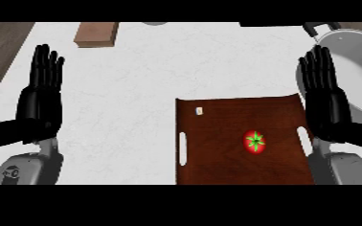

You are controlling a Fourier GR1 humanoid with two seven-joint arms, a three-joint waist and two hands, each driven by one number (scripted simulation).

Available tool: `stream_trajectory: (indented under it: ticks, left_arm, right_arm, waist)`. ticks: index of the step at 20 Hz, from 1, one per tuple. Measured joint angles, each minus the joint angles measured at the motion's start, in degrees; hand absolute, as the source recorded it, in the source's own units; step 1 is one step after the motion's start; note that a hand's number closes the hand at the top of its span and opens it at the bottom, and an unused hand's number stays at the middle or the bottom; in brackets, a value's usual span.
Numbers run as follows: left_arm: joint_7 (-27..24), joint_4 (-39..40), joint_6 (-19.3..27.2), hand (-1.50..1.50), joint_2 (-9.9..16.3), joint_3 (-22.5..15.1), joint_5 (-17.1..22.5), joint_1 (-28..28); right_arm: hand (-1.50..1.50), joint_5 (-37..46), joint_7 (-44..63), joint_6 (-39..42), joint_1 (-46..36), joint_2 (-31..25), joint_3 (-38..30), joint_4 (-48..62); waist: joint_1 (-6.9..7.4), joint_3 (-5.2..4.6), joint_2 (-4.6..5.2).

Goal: Pick the tomato from the tray and place it in the pot

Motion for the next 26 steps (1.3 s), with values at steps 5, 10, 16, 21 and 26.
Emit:
stream_trajectory:
  ticks: [5,10,16,21,26]
  left_arm:
    - [5.0,0.3,-1.0,0.0,1.4,0.3,-0.1,0.0]
    - [11.2,0.2,-2.4,0.0,2.9,0.0,0.9,0.0]
    - [15.8,-0.5,-3.3,0.0,2.7,-0.1,1.0,-0.2]
    - [17.0,0.0,-4.1,0.0,2.7,1.1,1.0,-0.9]
    - [17.3,-0.2,-4.5,0.0,2.6,1.0,0.9,-0.6]
  right_arm:
    - [1.5,-0.4,-3.9,5.2,1.7,-5.7,-5.7,6.5]
    - [-1.5,11.3,-9.2,0.6,5.0,-12.2,-6.4,13.6]
    - [-1.5,12.1,-26.3,2.5,7.0,-10.3,-8.8,19.0]
    - [-1.5,13.7,-22.5,5.9,12.5,-13.6,-8.1,10.6]
    - [-1.5,17.9,-9.3,11.1,14.6,-20.2,-3.2,2.5]
  waist:
    - [1.28,0.18,-0.55]
    - [1.76,0.04,-0.28]
    - [2.09,-0.3,-1.06]
    - [1.55,-0.01,-1.02]
    - [1.47,-0.01,-1.0]
